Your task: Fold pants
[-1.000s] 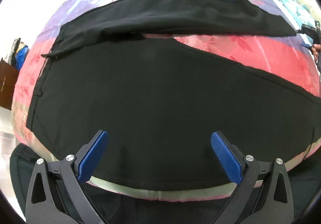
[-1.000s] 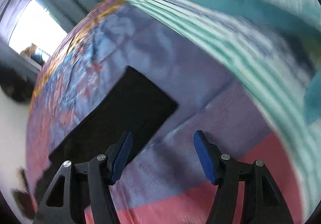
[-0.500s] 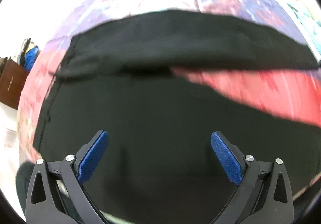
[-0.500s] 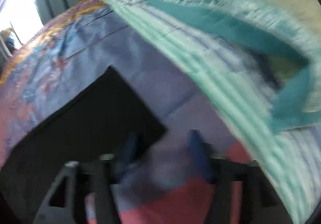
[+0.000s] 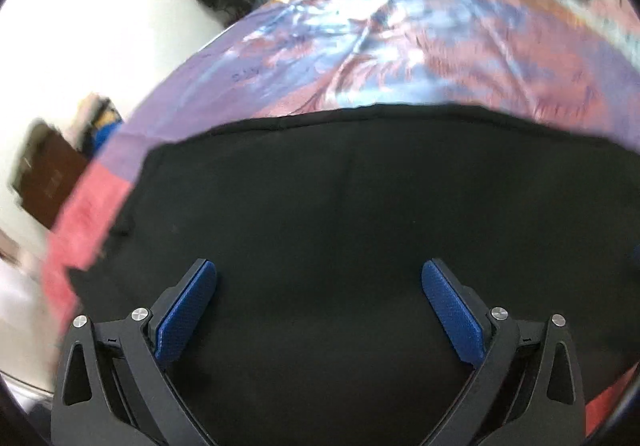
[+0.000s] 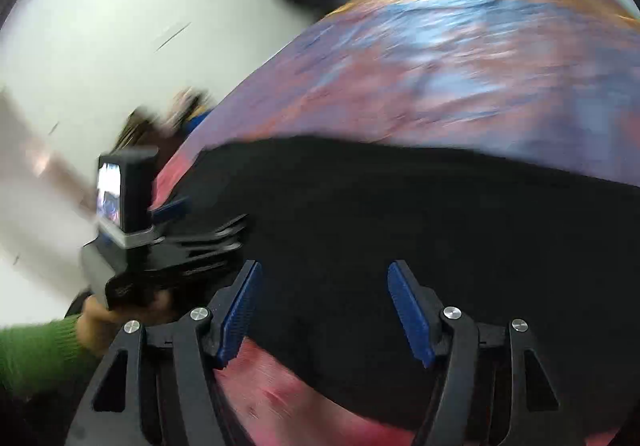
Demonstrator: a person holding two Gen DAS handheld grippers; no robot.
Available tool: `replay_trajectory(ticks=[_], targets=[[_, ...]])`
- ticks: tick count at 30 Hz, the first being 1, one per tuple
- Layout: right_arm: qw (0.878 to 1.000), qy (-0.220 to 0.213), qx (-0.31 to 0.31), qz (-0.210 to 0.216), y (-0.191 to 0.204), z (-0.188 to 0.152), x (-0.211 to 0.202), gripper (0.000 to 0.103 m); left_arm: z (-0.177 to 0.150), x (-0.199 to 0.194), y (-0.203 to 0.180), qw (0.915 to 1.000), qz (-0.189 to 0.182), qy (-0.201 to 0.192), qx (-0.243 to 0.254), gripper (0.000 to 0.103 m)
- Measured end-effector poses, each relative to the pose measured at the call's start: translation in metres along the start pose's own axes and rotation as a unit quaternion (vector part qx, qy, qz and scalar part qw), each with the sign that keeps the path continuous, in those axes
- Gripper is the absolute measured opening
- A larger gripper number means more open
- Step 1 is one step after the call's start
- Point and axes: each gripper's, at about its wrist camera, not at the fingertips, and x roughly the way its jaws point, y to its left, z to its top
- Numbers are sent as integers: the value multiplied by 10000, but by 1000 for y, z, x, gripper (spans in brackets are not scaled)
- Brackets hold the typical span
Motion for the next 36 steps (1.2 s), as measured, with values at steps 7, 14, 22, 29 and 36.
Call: replay_trajectory(ticks=[7, 14, 22, 29, 36], targets=[[9962, -122, 470, -718, -110, -10, -64, 39, 6, 11, 10, 9989, -382, 87, -244, 103], [9104, -741, 2464, -3238, -267, -84, -248, 29, -3, 6, 5, 9989, -379, 144, -225, 103], [9238, -1243, 2422, -2693, -104, -145, -286, 52, -29, -95, 3, 9856, -1653, 325, -125, 102], [9697, -128, 2352, -649, 62, -237, -156, 61, -154, -150, -62, 9526, -2325, 970, 1703, 102], [8774, -1122, 4095, -2232, -14, -361, -295, 51, -145, -112, 36, 9830, -1101, 798, 1237, 103]])
